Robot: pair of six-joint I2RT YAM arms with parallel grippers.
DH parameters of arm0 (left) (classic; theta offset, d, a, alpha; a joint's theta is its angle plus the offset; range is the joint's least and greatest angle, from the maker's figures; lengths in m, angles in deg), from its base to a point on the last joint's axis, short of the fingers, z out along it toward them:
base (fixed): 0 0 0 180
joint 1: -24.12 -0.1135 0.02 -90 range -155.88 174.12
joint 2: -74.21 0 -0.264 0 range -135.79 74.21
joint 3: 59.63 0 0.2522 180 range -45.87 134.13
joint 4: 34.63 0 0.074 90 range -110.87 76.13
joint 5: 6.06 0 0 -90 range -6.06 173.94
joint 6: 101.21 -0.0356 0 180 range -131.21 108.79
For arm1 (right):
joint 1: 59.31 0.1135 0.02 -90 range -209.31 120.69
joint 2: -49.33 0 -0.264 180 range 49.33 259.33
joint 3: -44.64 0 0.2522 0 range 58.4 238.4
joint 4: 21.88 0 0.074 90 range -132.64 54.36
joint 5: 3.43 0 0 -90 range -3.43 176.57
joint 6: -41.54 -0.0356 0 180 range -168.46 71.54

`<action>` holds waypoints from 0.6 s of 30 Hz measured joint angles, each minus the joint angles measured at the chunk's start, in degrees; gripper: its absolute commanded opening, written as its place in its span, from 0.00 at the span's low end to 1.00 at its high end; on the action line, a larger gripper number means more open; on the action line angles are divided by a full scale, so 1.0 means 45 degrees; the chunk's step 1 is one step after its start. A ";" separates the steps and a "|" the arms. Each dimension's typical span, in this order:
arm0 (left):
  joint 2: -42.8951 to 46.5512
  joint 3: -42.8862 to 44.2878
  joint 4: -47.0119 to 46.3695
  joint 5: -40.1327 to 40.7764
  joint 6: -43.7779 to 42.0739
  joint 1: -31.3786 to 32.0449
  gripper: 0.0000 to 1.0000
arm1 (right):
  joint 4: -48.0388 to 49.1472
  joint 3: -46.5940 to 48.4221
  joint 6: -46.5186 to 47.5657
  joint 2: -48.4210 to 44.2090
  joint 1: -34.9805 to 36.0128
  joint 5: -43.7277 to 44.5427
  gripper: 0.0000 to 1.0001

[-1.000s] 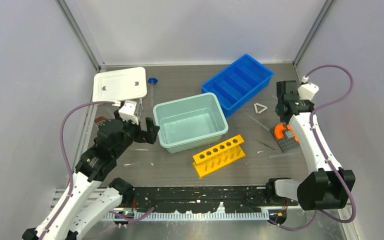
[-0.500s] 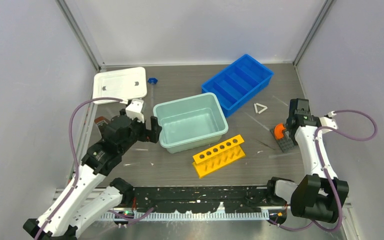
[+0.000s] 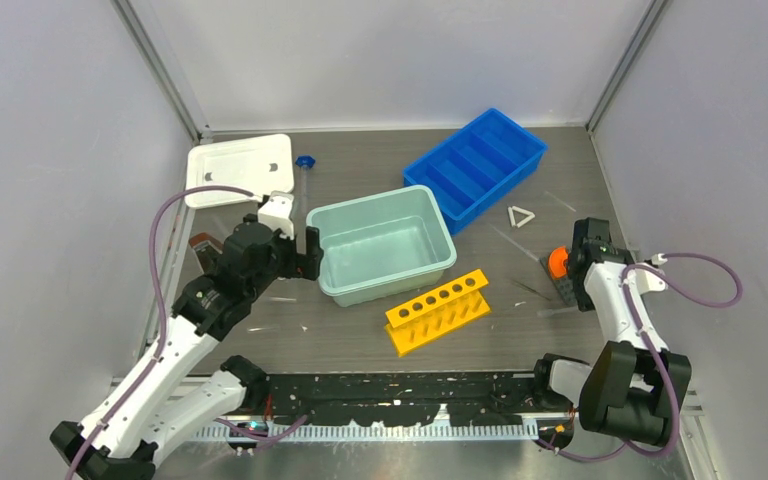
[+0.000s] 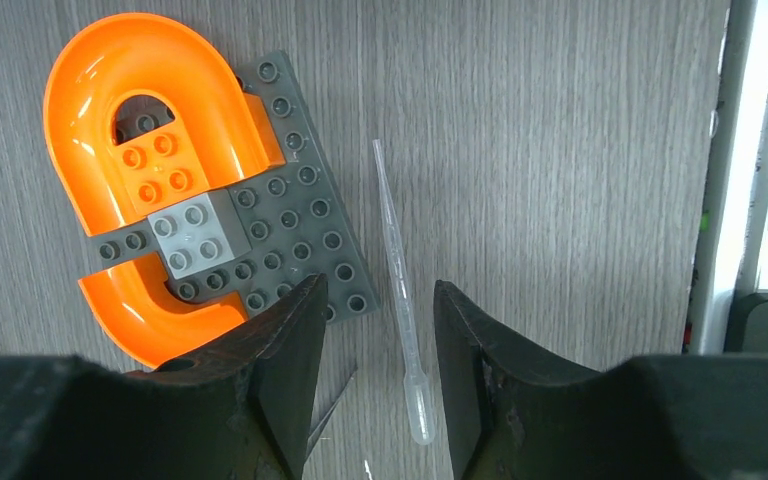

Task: Organize the chemistry lab equipment

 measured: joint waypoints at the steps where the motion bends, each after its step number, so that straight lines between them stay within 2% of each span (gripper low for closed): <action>1: 0.0087 0.0000 0.0000 0.0078 0.0000 0.0000 0.92 | 0.0092 -0.0063 -0.0044 0.0000 -0.0010 -0.0024 0.48; 6: 0.0617 0.0000 -0.0005 0.0607 0.0000 0.0000 0.92 | 0.0563 -0.0282 -0.0107 0.0063 -0.0015 -0.0204 0.40; 18: 0.1248 0.0000 0.0024 0.1583 0.0311 0.0000 0.93 | 0.1982 -0.1083 -0.0029 0.1015 -0.0835 -0.0461 0.39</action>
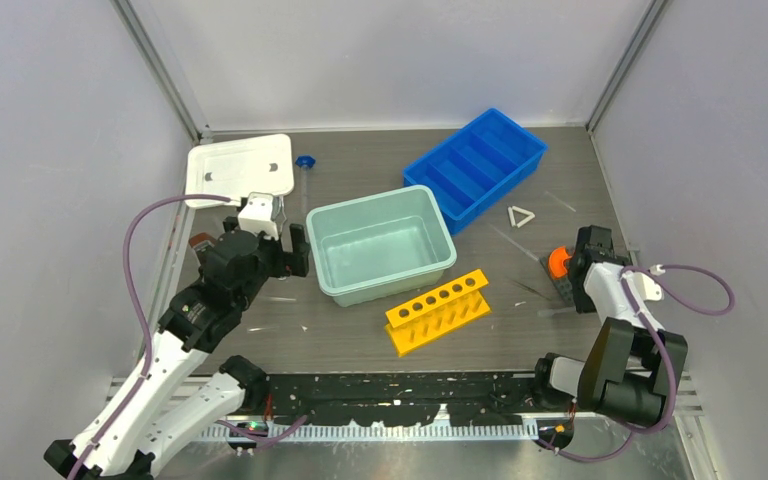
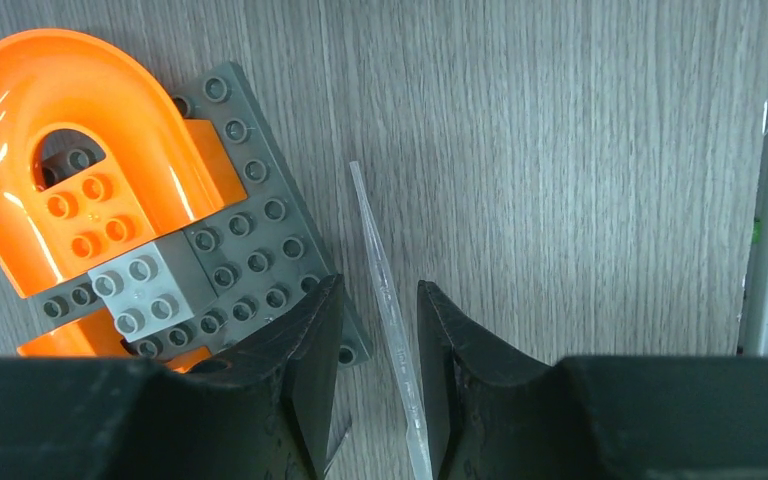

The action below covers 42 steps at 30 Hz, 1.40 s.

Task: Organize the chemistry lab equipment

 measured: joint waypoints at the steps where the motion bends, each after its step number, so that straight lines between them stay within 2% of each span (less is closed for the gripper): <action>1: 0.0000 0.0000 0.0010 0.0019 0.0019 0.0000 0.93 | 0.0087 -0.0063 0.0005 0.0005 -0.0053 -0.0029 0.39; 33: -0.0175 0.0000 0.0277 0.0073 0.0287 0.0000 0.93 | 0.1729 -0.0597 -0.0068 0.0792 -0.0257 -0.0481 0.38; 42: -0.0126 -0.0005 0.0291 0.0151 0.0316 0.0005 0.93 | 0.1535 -0.0597 -0.0073 0.0884 -0.0311 -0.0568 0.38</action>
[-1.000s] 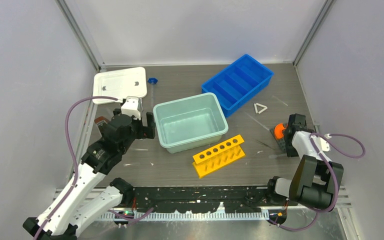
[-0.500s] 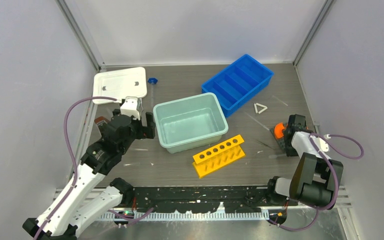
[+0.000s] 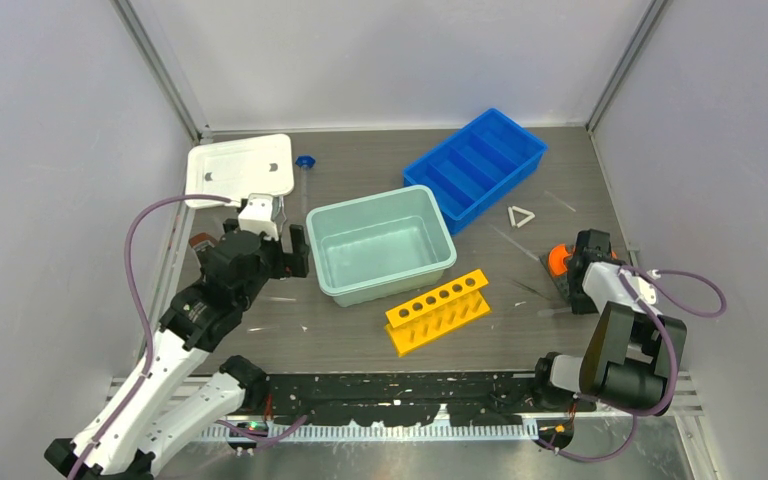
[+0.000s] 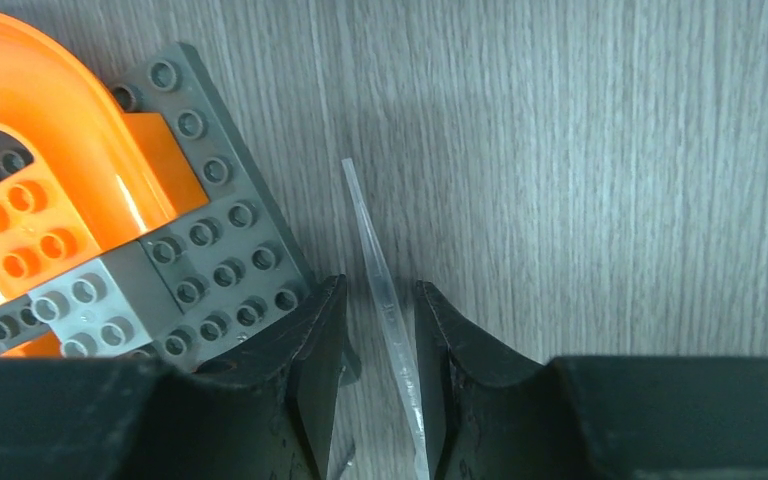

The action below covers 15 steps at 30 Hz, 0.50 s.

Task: Organize the chemistry lab equipment

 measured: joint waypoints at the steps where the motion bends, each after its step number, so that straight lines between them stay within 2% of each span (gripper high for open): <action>1: 0.0039 -0.0005 0.0005 0.0000 0.0000 0.0000 0.93 | -0.0121 0.0000 0.0005 0.0000 0.0000 -0.0024 0.39; 9: 0.0461 -0.0325 0.0010 0.0000 0.0015 -0.0005 0.93 | -0.0602 0.0000 0.0005 -0.0510 0.0000 -0.0029 0.40; 15: 0.0534 -0.0335 0.0034 0.0010 0.0015 0.0000 0.93 | -0.0529 0.0000 0.0005 0.0005 0.0000 -0.0039 0.38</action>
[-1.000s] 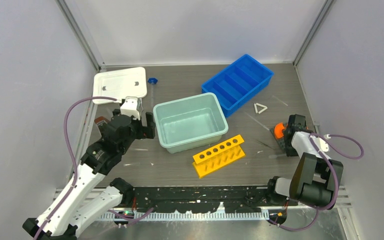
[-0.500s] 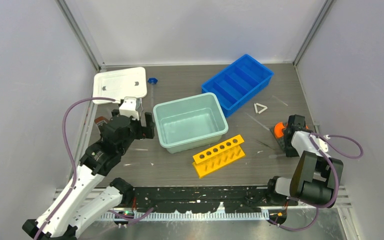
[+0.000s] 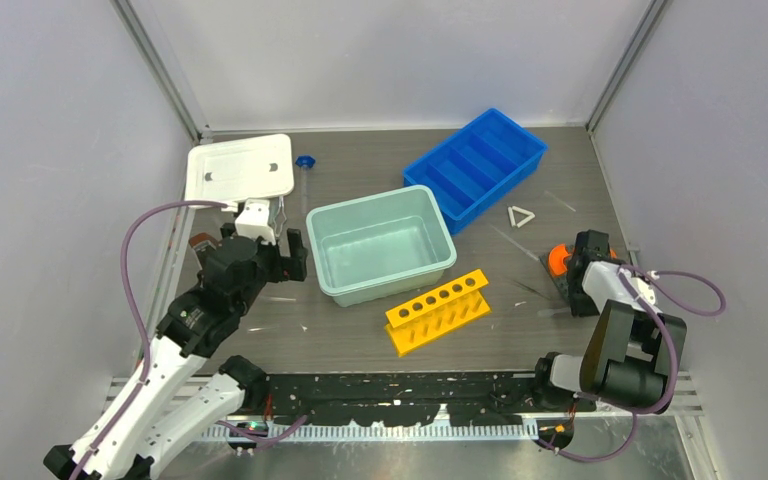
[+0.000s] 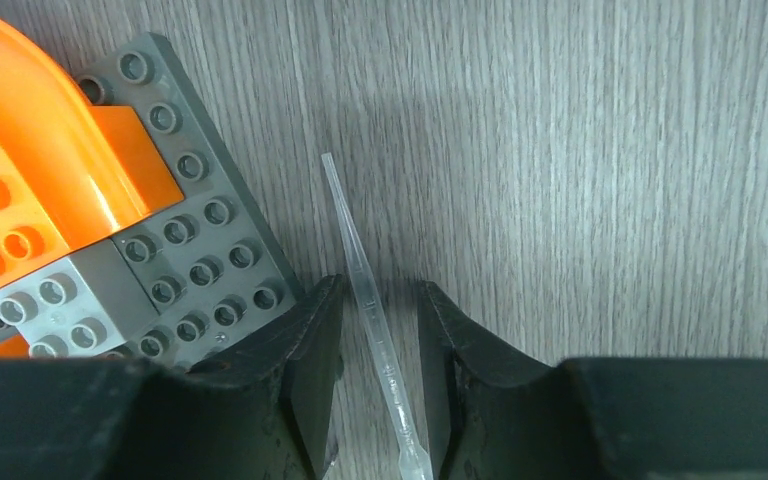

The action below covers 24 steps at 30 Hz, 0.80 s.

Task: Organize the chemistry lab equipment

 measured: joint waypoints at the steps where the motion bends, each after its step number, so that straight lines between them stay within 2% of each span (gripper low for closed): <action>1: 0.0034 0.0000 -0.0005 0.0005 -0.0005 0.0000 0.93 | 0.0015 0.0000 0.0000 0.0102 0.0000 0.0010 0.31; 5: 0.0092 0.0000 -0.0005 0.0058 -0.0005 -0.0005 0.93 | 0.0058 -0.0005 0.0024 0.0107 0.0005 0.0005 0.15; 11: 0.0189 0.0000 0.0005 0.0092 -0.0010 0.0000 0.93 | 0.0126 -0.0029 0.0155 -0.0058 0.0005 0.0000 0.01; 19: 0.0544 0.0000 0.0039 0.0092 -0.0015 0.0000 0.94 | -0.0432 -0.0024 0.0962 -0.2069 0.0005 0.0097 0.01; 24: 0.0933 0.0000 0.0039 0.0102 -0.0015 -0.0005 0.94 | -0.1302 0.0908 0.1836 -0.2943 0.0005 0.0170 0.01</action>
